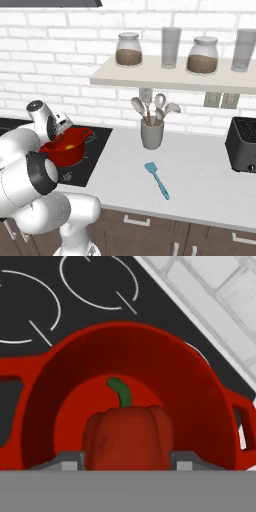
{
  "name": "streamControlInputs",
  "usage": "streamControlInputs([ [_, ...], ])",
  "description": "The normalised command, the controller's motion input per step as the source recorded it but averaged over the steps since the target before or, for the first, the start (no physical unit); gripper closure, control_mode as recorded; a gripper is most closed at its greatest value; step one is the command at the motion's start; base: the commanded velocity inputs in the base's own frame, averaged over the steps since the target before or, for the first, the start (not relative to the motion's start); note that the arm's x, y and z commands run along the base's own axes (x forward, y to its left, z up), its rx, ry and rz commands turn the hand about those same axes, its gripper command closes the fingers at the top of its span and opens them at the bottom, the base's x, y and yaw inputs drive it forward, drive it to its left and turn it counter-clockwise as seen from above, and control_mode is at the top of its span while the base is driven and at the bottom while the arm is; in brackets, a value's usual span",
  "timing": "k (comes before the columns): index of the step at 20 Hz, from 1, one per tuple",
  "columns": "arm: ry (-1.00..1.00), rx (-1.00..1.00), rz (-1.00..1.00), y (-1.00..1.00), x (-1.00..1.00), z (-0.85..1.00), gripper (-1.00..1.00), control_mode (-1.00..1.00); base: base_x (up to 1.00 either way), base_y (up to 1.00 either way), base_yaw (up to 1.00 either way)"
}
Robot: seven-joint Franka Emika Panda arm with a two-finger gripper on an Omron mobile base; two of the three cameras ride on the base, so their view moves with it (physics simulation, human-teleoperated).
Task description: Put the lemon and bell pepper in the pot. Retrieve the spatula and lightly stir the vegetables in the pot.
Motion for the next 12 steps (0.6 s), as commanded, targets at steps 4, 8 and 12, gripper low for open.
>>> streamControlInputs([
  [4, 0.00, 0.00, 0.00, -0.05, 0.03, 0.05, -1.00, -1.00, 0.00, 0.00, 0.00],
  [8, 0.00, 0.00, 0.00, -0.19, -0.02, 0.27, -1.00, -1.00, 0.00, 0.00, 0.00],
  [12, -0.02, 0.00, 0.00, -0.61, -0.38, 0.54, -1.00, -1.00, 0.00, 0.00, 0.00],
])
